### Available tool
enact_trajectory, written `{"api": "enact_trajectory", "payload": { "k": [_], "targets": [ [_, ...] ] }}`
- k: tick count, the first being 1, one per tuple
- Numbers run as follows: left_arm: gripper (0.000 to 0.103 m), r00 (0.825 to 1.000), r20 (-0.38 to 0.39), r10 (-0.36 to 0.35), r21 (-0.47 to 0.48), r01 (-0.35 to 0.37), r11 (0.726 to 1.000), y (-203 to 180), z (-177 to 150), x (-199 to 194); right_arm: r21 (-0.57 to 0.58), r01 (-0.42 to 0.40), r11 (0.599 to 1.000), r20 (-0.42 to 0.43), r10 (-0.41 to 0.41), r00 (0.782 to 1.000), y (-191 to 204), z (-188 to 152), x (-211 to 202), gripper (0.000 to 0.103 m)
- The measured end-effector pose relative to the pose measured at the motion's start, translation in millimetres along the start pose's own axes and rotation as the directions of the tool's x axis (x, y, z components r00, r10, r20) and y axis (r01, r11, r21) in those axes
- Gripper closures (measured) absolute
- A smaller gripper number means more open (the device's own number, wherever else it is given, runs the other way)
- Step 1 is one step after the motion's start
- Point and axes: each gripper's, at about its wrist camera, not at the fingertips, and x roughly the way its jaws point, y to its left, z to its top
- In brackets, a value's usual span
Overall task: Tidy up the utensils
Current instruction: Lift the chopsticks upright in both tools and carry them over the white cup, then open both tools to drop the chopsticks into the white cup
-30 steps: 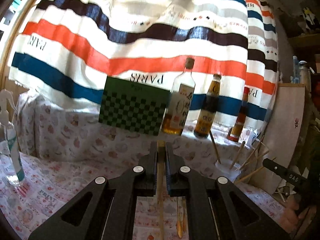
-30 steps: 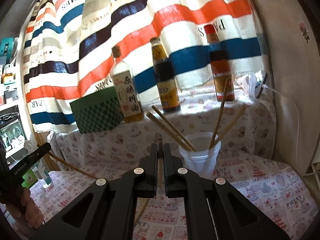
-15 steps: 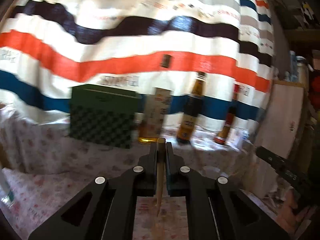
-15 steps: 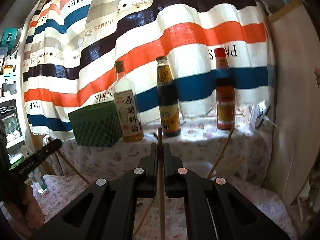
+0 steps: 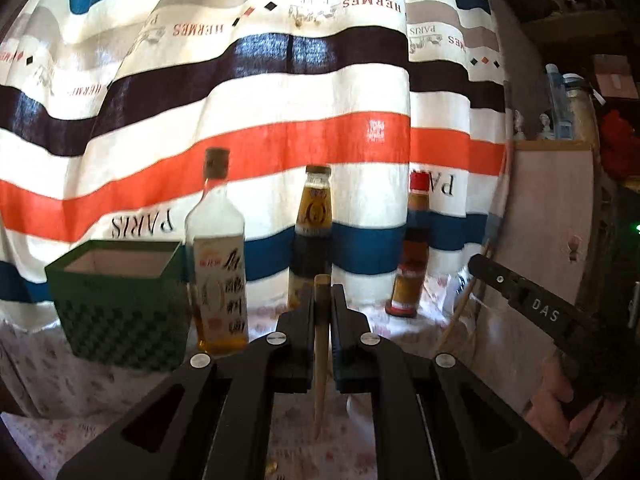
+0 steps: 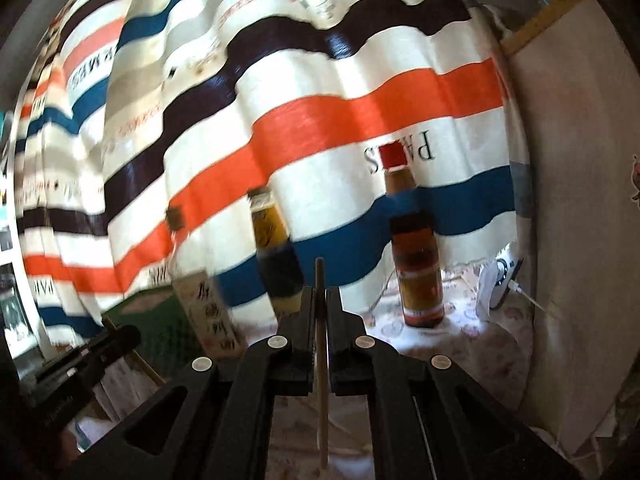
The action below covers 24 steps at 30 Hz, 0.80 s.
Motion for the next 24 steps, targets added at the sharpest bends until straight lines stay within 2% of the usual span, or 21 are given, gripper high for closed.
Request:
{"api": "enact_trajectory", "payload": {
  "k": [4,7,10,13,20,24],
  "targets": [
    [0.097,0.998,0.055,-0.032,-0.054,0.035,0.998,-1,15,12,0.019,0.042,0.999,0.069,-0.043,0.997,-8,7,4,0.097],
    [0.097,0.994,0.085,-0.074,-0.071,0.08,0.994,-5,21,18,0.018,0.048,0.999,0.075,-0.049,0.996,-14,4,9,0.097],
    [0.097,0.992,0.076,-0.104,-0.07,0.11,0.992,-11,14,27,-0.019,0.085,0.996,0.068,-0.083,0.994,-16,-2,18,0.097],
    [0.097,0.994,0.042,-0.105,-0.058,0.107,0.993,-19,-3,41,-0.019,0.087,0.996,0.01,-0.087,0.996,-21,-4,32,0.097],
    [0.097,0.99,-0.076,-0.115,-0.138,0.103,0.985,-10,-42,70,-0.034,0.099,0.995,-0.097,-0.102,0.99,-23,-12,52,0.097],
    [0.097,0.983,-0.093,-0.161,-0.151,0.146,0.978,-6,-53,70,-0.015,0.097,0.995,-0.189,-0.098,0.977,-27,-19,66,0.097]
  ]
}}
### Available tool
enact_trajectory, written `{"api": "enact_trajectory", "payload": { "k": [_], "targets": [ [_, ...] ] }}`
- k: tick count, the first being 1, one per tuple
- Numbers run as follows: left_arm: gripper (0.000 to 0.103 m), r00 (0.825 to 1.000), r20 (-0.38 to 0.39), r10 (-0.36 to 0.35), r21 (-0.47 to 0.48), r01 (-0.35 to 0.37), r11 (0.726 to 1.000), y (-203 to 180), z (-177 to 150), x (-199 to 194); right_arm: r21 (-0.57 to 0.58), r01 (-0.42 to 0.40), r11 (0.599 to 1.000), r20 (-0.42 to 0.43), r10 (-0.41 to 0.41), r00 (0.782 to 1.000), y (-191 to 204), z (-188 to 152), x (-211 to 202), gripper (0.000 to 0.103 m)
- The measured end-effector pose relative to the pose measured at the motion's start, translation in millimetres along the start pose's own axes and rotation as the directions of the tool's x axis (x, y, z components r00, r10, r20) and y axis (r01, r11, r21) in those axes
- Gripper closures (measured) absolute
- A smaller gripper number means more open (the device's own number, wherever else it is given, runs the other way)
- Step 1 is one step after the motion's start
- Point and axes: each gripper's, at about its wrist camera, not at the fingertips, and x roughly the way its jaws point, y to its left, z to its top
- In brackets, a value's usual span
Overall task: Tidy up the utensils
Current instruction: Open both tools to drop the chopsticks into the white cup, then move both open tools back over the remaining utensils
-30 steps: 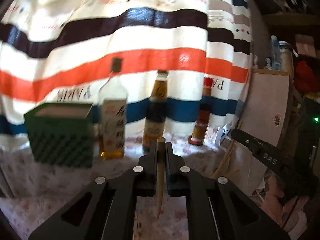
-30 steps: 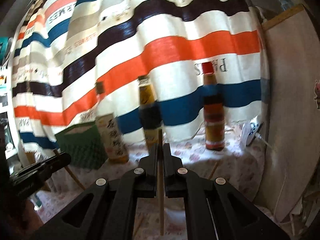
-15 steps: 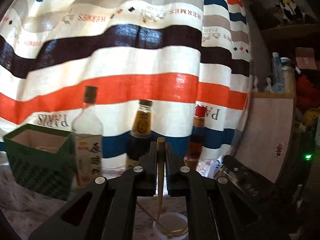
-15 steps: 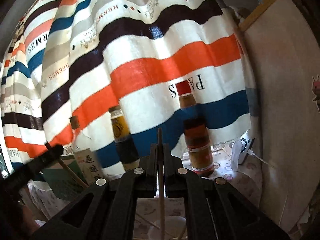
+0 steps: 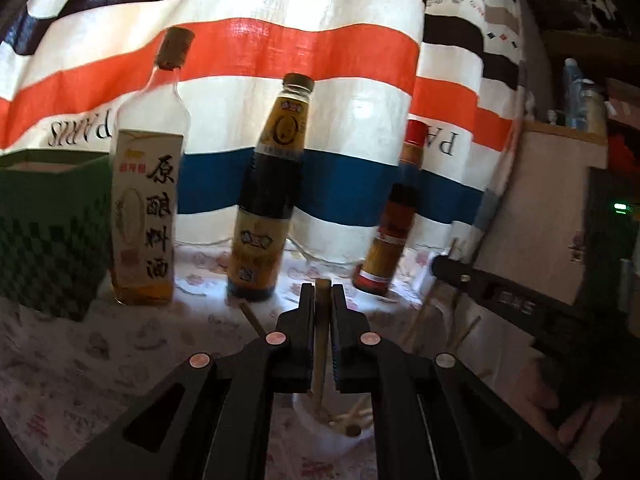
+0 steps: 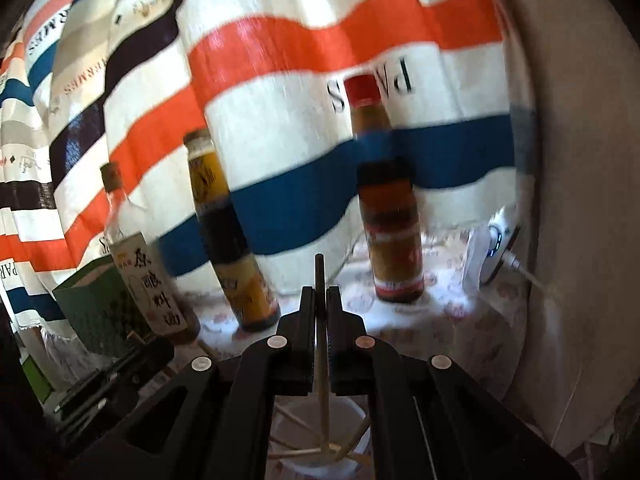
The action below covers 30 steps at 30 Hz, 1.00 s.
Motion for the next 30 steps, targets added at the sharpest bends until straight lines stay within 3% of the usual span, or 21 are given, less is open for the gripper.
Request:
{"api": "enact_trajectory", "payload": {
  "k": [4,6,7,9,11,13,15,18,21,24,30],
  "targets": [
    [0.091,1.0,0.015,0.014,0.061,-0.015,0.998,-7,0,-9,0.017,-0.036,0.999,-0.031,0.037,0.999,-4,-2,5,0.097],
    [0.07,0.998,0.048,0.05,0.097,-0.055,0.994,-13,2,-18,0.035,-0.072,0.997,-0.045,0.073,0.996,-6,-1,6,0.096],
    [0.066,0.995,0.073,0.065,0.104,-0.072,0.992,-14,4,-24,0.048,-0.089,0.995,-0.047,0.091,0.995,-8,-1,5,0.095],
    [0.048,0.988,0.119,0.102,0.113,-0.115,0.987,-16,9,-37,0.069,-0.103,0.992,-0.04,0.106,0.994,-11,1,2,0.079],
    [0.039,0.984,0.138,0.112,0.1,-0.126,0.987,-13,14,-48,0.078,-0.095,0.992,-0.021,0.097,0.995,-12,4,-5,0.069],
    [0.031,0.981,0.145,0.128,0.078,-0.14,0.987,-7,18,-60,0.064,-0.082,0.995,0.013,0.081,0.997,-10,5,-18,0.066],
    [0.023,0.973,0.161,0.163,0.079,-0.177,0.981,-2,21,-73,0.044,-0.079,0.996,0.043,0.077,0.996,-6,6,-32,0.049],
    [0.013,0.959,0.188,0.213,0.098,-0.235,0.967,5,22,-95,0.006,-0.104,0.995,0.102,0.103,0.989,5,6,-59,0.032],
    [0.003,0.939,0.215,0.267,0.094,-0.293,0.952,15,19,-120,-0.04,-0.109,0.993,0.146,0.114,0.983,19,1,-80,0.025],
    [0.0,0.918,0.236,0.32,0.077,-0.346,0.935,26,10,-145,-0.07,-0.1,0.993,0.148,0.109,0.983,34,-9,-94,0.019],
    [0.0,0.898,0.239,0.369,0.074,-0.396,0.915,49,-17,-183,-0.14,-0.132,0.981,0.102,0.146,0.984,59,-39,-115,0.009]
  ]
}}
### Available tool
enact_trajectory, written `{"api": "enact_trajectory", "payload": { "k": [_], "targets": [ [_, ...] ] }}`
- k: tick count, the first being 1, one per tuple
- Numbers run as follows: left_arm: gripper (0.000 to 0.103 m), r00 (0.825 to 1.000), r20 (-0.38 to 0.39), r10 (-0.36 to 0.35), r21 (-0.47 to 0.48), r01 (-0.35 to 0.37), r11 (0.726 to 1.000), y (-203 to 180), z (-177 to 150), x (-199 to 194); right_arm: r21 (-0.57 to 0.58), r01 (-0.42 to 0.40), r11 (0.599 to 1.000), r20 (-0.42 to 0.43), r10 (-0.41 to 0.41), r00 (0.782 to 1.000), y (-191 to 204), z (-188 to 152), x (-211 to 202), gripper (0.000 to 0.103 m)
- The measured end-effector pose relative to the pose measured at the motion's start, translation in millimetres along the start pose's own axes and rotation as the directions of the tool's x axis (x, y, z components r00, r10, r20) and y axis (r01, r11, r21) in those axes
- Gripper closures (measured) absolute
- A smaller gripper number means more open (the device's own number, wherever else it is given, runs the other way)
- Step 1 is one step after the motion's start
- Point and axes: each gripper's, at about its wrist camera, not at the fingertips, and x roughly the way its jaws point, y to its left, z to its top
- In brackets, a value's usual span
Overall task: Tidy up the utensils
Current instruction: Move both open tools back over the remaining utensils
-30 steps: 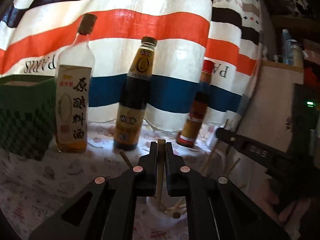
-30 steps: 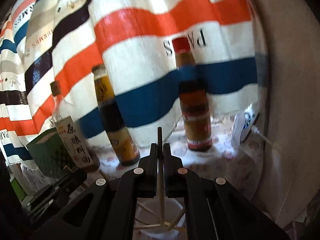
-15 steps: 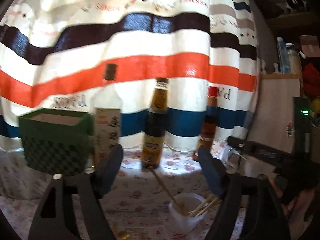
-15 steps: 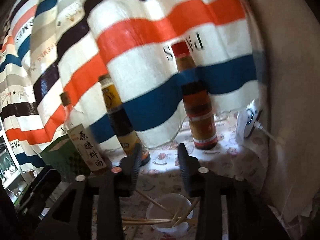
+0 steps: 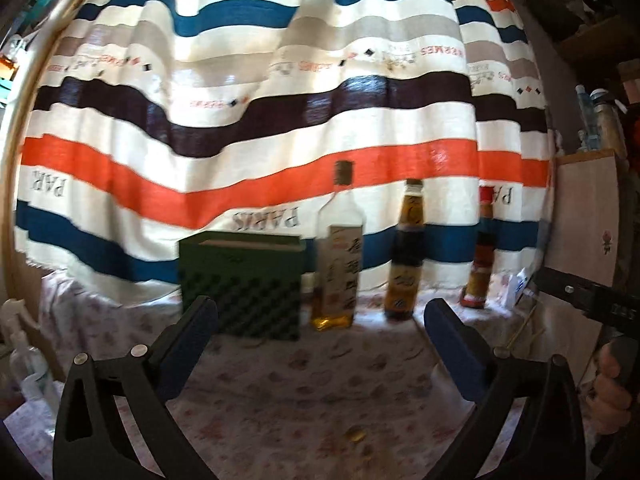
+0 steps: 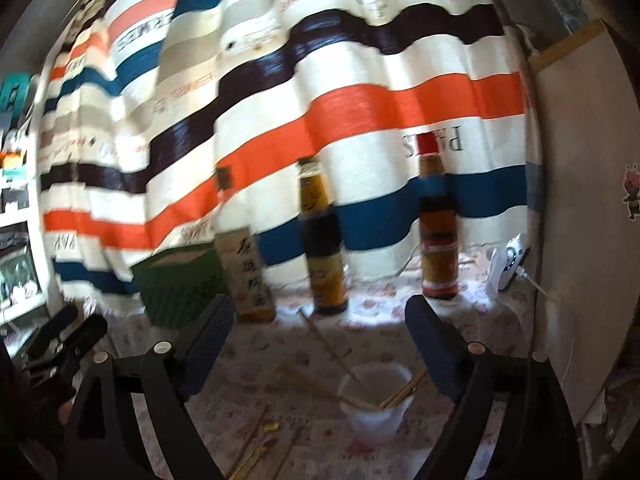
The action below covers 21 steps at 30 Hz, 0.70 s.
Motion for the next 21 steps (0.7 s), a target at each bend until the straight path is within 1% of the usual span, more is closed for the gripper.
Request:
{"api": "enact_trajectory", "payload": {
  "k": [1,2,4,6,8,10,13,15,17,19,21],
  "targets": [
    [0.0,1.0,-0.007,0.013,0.004,-0.013,1.0,4,-5,-1,-0.006,-0.01,1.0,-0.009,0.01,1.0,4,-6,-2,0.007],
    [0.0,0.999,-0.01,0.035,0.01,-0.035,0.999,8,-10,-2,-0.01,-0.018,1.0,-0.019,0.018,1.0,8,-13,-4,0.003],
    [0.0,0.997,-0.008,0.077,0.023,-0.077,0.997,13,-22,-2,-0.011,-0.024,1.0,-0.04,0.024,0.999,14,-27,-6,0.001],
    [0.0,0.995,-0.024,0.096,0.025,-0.096,0.995,18,-36,1,-0.011,-0.022,1.0,-0.06,0.021,0.998,18,-40,-5,0.001],
    [0.0,0.994,-0.057,0.09,0.024,-0.089,0.996,22,-51,6,-0.014,-0.019,1.0,-0.084,0.017,0.996,23,-55,-1,0.001],
    [0.0,0.99,-0.119,0.079,0.032,-0.076,0.997,24,-65,14,-0.023,-0.02,1.0,-0.119,0.017,0.993,27,-70,7,0.001],
    [0.0,0.976,-0.208,0.059,0.013,-0.058,0.998,24,-76,28,-0.032,-0.002,0.999,-0.173,-0.003,0.985,29,-91,23,0.001],
    [0.0,0.966,-0.254,0.046,-0.021,-0.053,0.998,26,-79,33,-0.049,0.001,0.999,-0.238,-0.013,0.971,31,-104,35,0.001],
    [0.0,0.962,-0.27,0.029,-0.038,-0.041,0.998,28,-81,35,-0.069,0.002,0.998,-0.27,-0.021,0.963,31,-114,42,0.001],
    [0.0,0.962,-0.269,0.053,-0.028,-0.062,0.998,28,-83,36,-0.102,0.024,0.995,-0.29,-0.053,0.956,33,-122,48,0.001],
    [0.0,0.958,-0.276,0.081,-0.005,-0.086,0.996,27,-86,39,-0.115,0.021,0.993,-0.321,-0.057,0.946,33,-127,54,0.001]
  ]
}}
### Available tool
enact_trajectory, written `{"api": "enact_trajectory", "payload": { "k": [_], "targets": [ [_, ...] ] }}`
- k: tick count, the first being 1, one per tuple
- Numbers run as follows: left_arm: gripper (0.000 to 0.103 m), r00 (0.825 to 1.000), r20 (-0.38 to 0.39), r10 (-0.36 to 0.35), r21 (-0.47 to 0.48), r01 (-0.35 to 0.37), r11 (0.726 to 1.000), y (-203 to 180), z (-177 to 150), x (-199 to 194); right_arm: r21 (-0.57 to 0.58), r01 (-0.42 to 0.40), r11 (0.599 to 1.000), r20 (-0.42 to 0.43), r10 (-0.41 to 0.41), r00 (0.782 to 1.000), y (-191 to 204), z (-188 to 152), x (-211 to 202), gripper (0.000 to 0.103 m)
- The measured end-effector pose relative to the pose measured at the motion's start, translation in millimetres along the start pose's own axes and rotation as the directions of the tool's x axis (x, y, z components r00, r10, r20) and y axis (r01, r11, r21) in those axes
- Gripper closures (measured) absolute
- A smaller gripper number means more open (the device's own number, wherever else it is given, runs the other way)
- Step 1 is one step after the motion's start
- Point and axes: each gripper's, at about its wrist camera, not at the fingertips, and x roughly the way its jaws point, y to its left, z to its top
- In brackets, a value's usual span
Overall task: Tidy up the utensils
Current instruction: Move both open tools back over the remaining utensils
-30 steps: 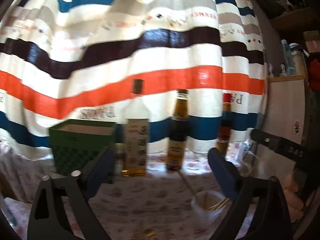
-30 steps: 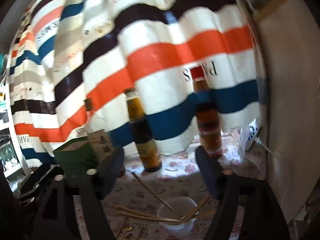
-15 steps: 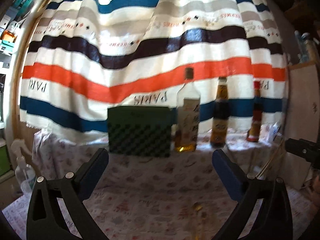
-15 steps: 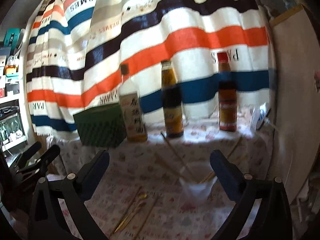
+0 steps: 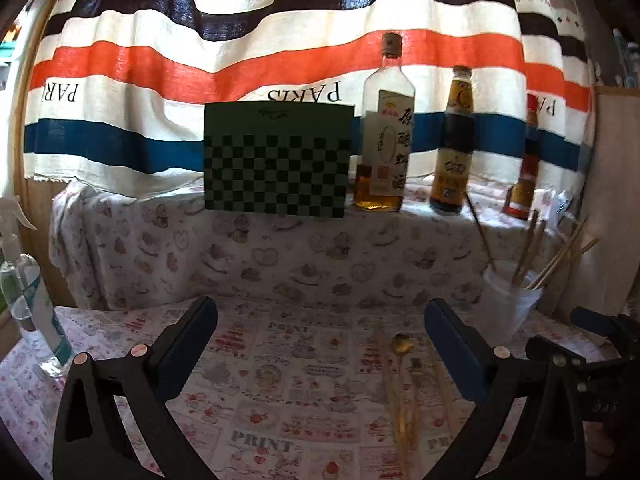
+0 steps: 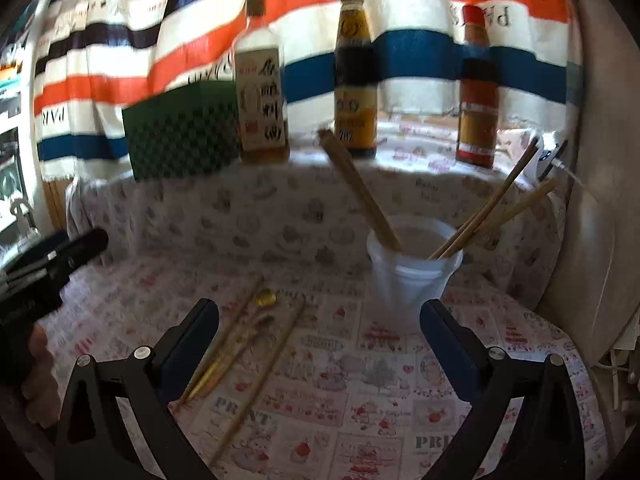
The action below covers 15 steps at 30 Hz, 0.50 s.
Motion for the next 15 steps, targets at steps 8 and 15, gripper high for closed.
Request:
{"api": "enact_trajectory", "payload": {
  "k": [8,15],
  "targets": [
    [0.0,0.994,-0.109,0.016,-0.024,-0.018,1.0,6,-7,21,-0.006,0.039,0.999,-0.121,-0.04,0.992,-1,-11,28,0.001],
    [0.0,0.966,-0.256,-0.048,-0.101,0.022,0.995,17,-18,46,0.0,0.062,0.998,-0.197,-0.06,0.978,-5,-16,44,0.001]
  ]
}}
